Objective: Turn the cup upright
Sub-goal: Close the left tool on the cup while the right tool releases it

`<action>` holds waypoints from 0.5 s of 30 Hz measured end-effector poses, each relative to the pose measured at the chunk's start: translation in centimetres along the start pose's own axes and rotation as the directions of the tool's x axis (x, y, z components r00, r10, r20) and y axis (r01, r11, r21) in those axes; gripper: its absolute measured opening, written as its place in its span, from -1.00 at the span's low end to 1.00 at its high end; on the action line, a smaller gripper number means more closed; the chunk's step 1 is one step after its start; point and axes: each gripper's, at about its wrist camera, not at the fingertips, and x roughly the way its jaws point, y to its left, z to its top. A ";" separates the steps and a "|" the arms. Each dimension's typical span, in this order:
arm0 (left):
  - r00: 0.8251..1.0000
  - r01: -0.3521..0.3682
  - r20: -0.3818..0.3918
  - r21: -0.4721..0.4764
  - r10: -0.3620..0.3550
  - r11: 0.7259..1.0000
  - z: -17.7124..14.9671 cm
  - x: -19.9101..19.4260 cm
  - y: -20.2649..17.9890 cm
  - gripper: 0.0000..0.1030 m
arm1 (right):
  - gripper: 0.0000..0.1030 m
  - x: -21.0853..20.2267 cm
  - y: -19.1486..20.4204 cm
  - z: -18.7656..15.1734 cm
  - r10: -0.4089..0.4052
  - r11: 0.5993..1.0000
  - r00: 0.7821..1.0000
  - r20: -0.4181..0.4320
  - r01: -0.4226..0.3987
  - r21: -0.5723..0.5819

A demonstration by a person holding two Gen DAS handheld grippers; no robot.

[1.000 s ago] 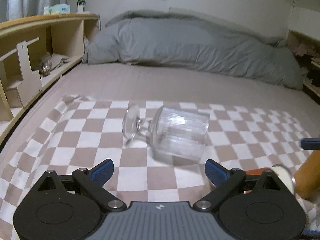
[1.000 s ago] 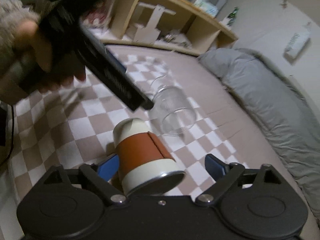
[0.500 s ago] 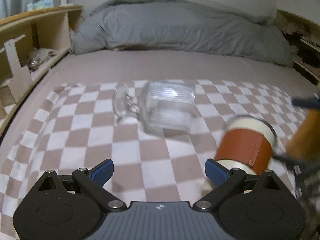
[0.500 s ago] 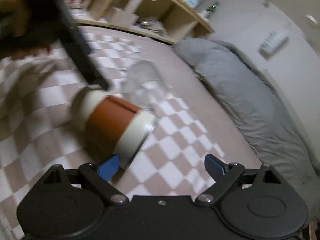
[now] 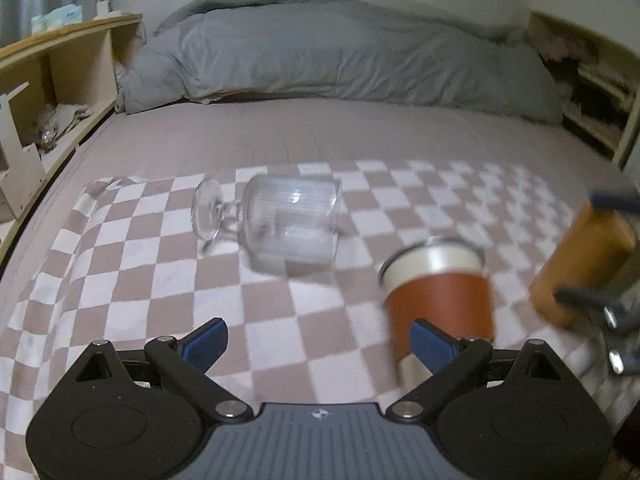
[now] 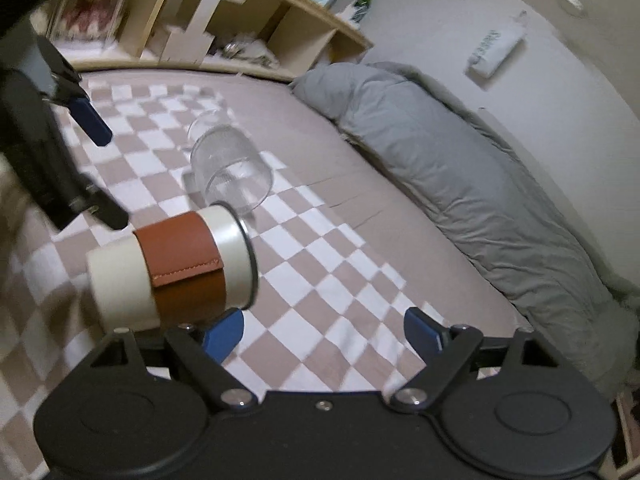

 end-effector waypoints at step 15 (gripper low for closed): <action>0.978 0.136 -0.138 -0.136 -0.155 0.981 4.0 5.8 -4.4 0.88 | 0.74 -6.6 -3.2 -5.1 0.201 0.883 0.979 -0.035 -0.165 0.440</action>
